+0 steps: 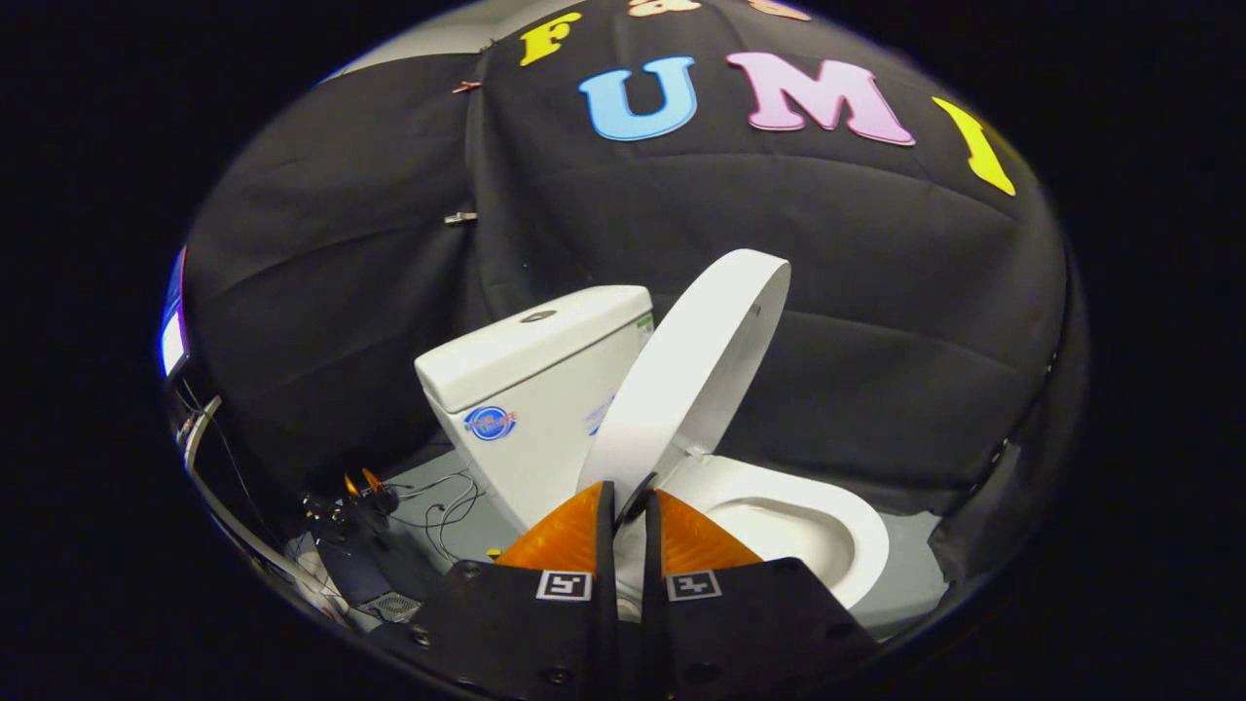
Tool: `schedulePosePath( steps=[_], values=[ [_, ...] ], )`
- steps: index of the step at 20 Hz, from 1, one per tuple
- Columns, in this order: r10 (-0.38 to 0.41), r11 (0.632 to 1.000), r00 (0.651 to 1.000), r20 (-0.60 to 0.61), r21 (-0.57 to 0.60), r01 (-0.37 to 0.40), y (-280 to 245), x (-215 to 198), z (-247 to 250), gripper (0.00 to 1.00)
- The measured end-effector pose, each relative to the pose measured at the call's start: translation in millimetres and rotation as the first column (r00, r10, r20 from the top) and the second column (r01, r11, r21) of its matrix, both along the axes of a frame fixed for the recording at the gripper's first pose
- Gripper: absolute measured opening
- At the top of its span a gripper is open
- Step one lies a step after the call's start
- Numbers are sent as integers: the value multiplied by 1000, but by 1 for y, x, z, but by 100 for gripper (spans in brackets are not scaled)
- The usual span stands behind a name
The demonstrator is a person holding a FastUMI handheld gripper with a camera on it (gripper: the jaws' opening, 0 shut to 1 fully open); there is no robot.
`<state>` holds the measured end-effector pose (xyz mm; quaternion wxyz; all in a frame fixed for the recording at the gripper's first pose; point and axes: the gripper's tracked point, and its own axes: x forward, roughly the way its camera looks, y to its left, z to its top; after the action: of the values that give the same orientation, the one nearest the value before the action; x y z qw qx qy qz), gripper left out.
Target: Open the toilet lid.
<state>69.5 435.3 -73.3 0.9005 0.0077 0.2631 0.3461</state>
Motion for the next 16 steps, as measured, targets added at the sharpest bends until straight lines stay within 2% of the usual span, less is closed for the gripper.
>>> schedulePosePath(
  steps=[8, 13, 16],
  values=[
    [152, 985, 983, 105, -102, -142, 84, -8, 6, 14],
    [184, 974, 968, 170, -163, -156, 113, -13, 5, 14],
    [204, 965, 955, 217, -209, -159, 123, -15, 2, 17]
  ],
)
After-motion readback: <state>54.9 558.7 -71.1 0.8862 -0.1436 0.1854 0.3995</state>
